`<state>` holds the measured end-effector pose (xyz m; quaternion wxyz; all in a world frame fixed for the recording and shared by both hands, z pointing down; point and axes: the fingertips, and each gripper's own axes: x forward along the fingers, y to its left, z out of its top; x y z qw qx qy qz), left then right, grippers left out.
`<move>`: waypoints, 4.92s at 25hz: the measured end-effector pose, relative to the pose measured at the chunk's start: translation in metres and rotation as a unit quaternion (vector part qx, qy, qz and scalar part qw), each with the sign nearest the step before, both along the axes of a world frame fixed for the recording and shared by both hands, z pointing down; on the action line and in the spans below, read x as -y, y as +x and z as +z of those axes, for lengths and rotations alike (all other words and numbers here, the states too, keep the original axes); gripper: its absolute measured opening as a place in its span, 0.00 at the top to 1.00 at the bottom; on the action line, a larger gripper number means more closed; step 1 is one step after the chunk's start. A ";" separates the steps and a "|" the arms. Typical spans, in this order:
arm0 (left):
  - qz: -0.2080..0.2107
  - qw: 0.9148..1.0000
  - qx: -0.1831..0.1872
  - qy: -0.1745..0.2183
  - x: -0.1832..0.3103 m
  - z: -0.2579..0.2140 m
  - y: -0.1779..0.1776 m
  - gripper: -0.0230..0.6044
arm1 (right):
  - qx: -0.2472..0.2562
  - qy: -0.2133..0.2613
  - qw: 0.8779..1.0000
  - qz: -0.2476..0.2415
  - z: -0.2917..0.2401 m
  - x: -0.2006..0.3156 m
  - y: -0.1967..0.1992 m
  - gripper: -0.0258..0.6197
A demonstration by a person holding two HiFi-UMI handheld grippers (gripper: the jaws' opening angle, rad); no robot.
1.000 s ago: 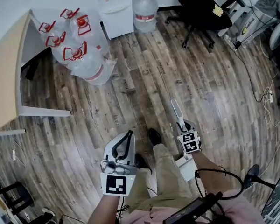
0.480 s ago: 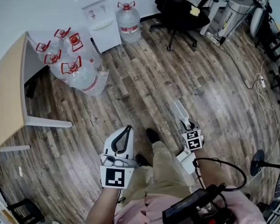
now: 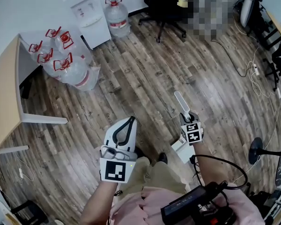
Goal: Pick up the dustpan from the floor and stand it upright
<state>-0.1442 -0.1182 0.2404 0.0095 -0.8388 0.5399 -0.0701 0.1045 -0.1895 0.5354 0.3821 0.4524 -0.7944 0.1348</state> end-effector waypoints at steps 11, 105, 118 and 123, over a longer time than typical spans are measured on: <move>-0.006 1.000 -0.012 -0.009 -0.023 -0.017 0.064 0.94 | 0.030 0.020 0.999 0.012 -0.028 -0.022 0.048 0.83; 0.218 0.957 -0.070 0.179 -0.279 -0.232 0.233 0.94 | 0.121 0.419 0.887 0.149 -0.463 -0.352 0.069 0.96; 0.209 0.958 -0.084 0.179 -0.274 -0.234 0.220 0.94 | 0.123 0.421 0.889 0.133 -0.467 -0.344 0.053 0.96; 0.206 0.958 -0.088 0.177 -0.271 -0.232 0.215 0.94 | 0.121 0.422 0.889 0.130 -0.467 -0.343 0.047 0.96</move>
